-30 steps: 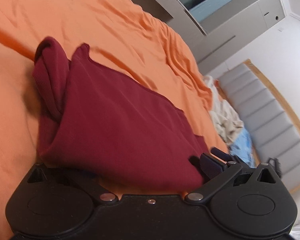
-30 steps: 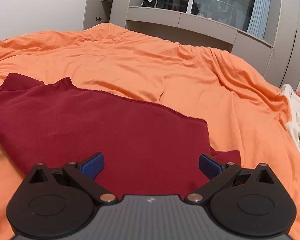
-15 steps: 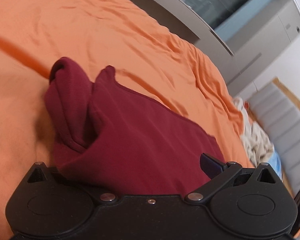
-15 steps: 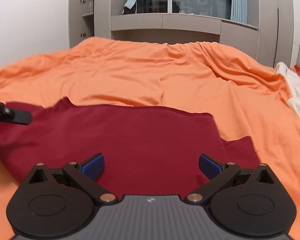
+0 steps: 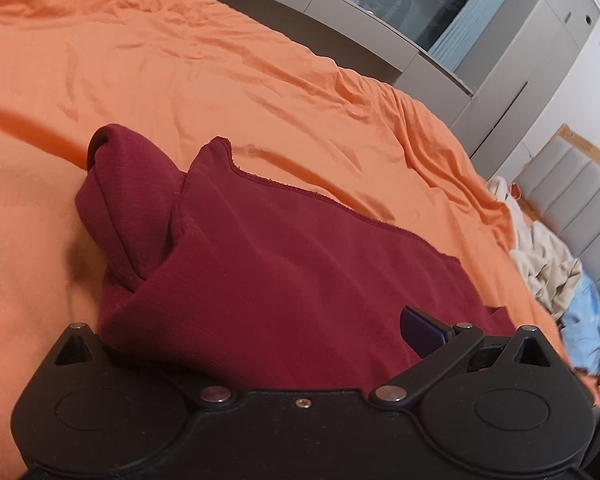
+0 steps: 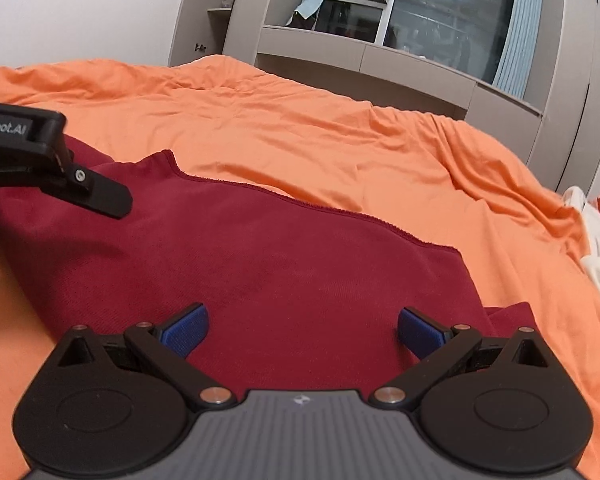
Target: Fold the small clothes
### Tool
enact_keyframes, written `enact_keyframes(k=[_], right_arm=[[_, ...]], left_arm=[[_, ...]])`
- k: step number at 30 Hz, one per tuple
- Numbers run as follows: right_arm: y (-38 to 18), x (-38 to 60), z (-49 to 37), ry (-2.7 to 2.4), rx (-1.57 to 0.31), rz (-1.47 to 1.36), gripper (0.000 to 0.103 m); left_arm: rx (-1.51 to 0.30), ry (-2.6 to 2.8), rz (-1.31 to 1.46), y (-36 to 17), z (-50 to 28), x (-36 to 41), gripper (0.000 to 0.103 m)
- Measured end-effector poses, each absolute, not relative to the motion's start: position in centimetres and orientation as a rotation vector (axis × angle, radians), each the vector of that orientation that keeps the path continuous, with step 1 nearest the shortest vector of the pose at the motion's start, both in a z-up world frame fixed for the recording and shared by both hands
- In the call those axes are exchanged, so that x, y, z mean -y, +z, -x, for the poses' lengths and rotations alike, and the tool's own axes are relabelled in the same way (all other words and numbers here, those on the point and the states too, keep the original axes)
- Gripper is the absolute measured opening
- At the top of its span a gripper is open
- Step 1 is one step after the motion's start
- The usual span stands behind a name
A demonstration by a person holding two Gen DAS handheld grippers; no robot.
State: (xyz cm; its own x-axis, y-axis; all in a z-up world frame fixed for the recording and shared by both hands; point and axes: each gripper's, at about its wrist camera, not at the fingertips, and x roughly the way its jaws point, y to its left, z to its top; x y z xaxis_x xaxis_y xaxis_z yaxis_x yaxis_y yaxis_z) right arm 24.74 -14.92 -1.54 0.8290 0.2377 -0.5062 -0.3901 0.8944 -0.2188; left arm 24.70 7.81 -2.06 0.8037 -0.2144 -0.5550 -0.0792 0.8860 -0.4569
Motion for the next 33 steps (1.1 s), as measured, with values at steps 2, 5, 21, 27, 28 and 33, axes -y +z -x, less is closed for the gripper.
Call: enact_keyframes(k=[2, 5, 21, 27, 28, 33], right_arm=[[-1.6, 14.8, -24.6, 0.338, -0.486, 0.326, 0.103], [-1.7, 14.8, -24.7, 0.340, -0.485, 0.327, 0.103], [-1.7, 14.9, -24.8, 0.342, -0.486, 0.323, 0.103], [-1.8, 14.9, -24.7, 0.344, -0.487, 0.318, 0.103], [-1.8, 14.9, -24.7, 0.344, -0.487, 0.318, 0.103], [-1.8, 15.0, -24.8, 0.345, -0.487, 0.318, 0.103]], left_arm=[[-0.640, -0.073, 0.472, -2.1, -24.7, -7.7, 0.102], [-0.640, -0.072, 0.470, -2.1, -24.7, -7.8, 0.102], [-0.665, -0.075, 0.442, -2.0, -25.1, -7.7, 0.102], [-0.656, -0.070, 0.503, -1.8, -25.6, -8.9, 0.101], [-0.651, -0.057, 0.499, -1.7, -25.6, -8.9, 0.100], [-0.617, 0.018, 0.438, -1.4, -25.9, -8.6, 0.072]])
